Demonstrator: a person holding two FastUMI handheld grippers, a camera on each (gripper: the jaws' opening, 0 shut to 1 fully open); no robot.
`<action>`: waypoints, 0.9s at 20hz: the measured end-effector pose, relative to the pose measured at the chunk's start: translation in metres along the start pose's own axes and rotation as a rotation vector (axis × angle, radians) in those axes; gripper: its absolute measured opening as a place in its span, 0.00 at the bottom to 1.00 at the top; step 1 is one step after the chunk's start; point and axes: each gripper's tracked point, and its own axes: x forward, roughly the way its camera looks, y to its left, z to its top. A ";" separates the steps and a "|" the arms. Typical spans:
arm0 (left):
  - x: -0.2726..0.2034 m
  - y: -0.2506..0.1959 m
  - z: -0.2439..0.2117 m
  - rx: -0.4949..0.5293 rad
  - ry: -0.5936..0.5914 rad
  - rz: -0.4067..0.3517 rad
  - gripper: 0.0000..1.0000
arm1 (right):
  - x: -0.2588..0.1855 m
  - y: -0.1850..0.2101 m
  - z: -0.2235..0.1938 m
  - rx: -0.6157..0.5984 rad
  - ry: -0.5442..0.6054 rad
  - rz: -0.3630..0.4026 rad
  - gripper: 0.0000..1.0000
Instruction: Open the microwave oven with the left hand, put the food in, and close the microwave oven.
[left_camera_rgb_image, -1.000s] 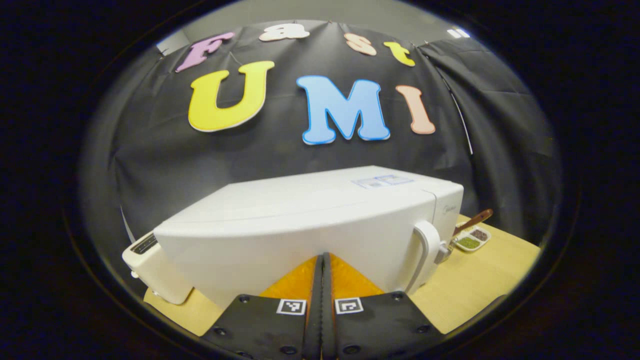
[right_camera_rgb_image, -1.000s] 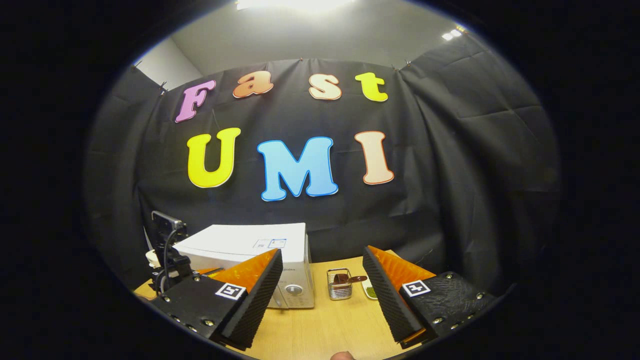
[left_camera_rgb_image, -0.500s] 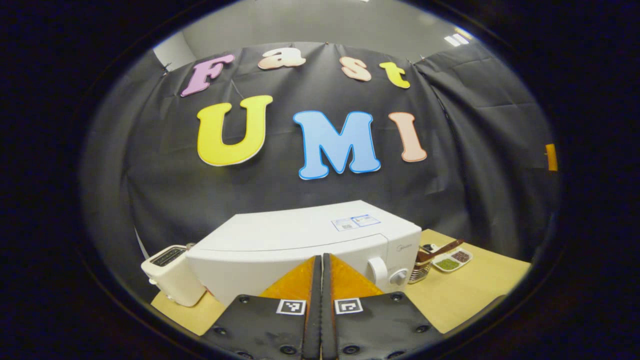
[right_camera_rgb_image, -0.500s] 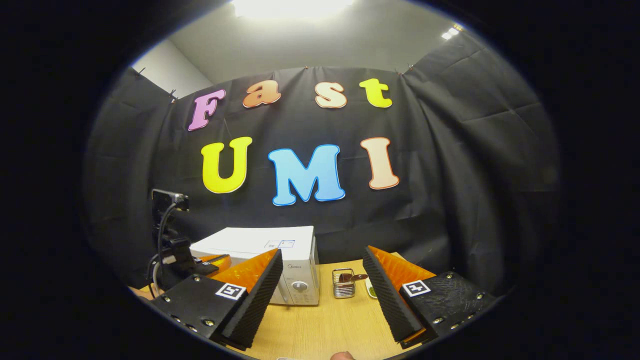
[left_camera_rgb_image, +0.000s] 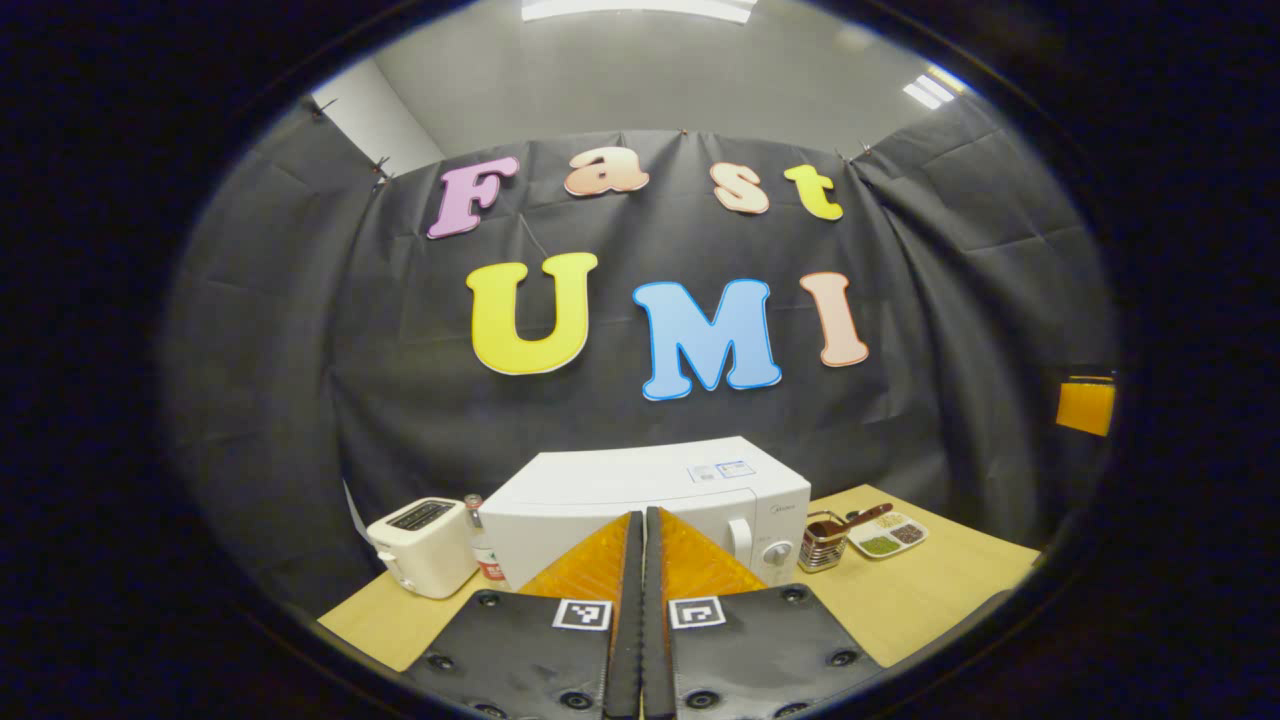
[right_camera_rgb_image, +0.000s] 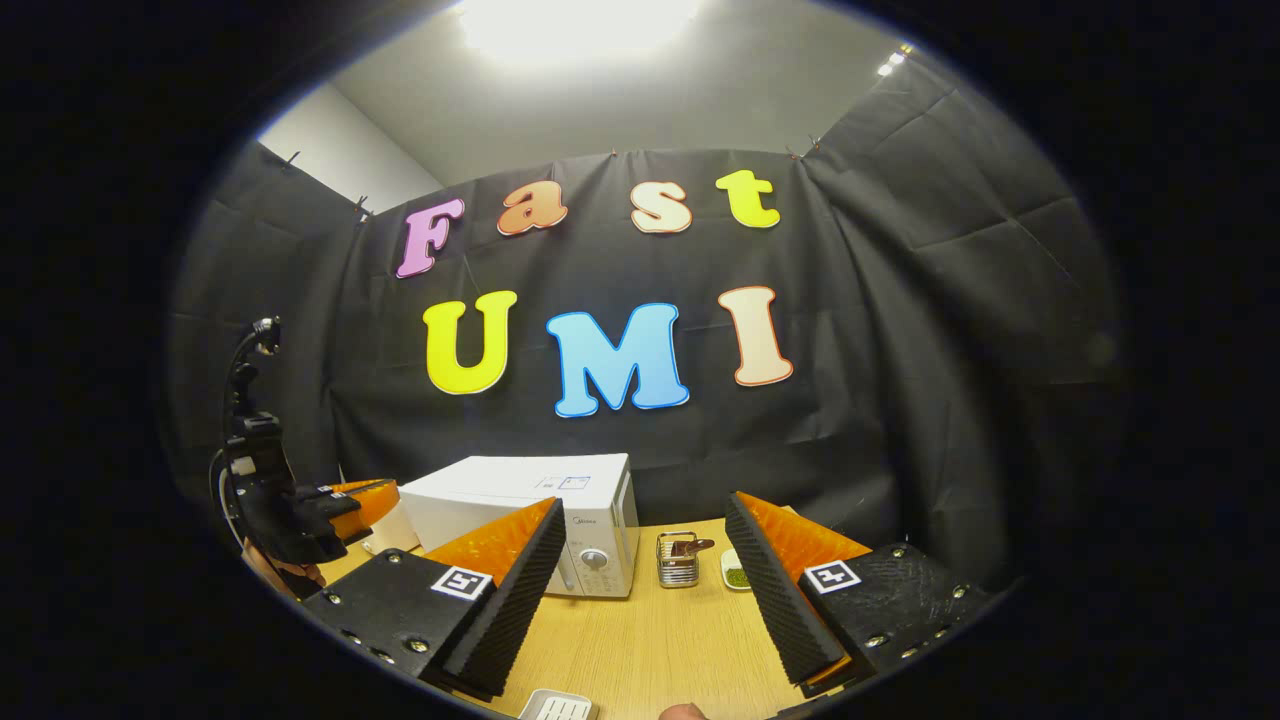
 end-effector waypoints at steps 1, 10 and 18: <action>-0.015 0.005 0.003 -0.002 -0.005 0.016 0.07 | -0.005 -0.002 -0.001 -0.007 -0.001 0.004 0.98; -0.097 0.038 0.025 0.007 -0.030 0.062 0.07 | -0.034 0.008 0.002 -0.031 -0.019 0.001 0.98; -0.127 0.062 0.031 0.009 -0.051 0.060 0.46 | -0.046 0.039 0.010 -0.066 -0.046 -0.009 0.98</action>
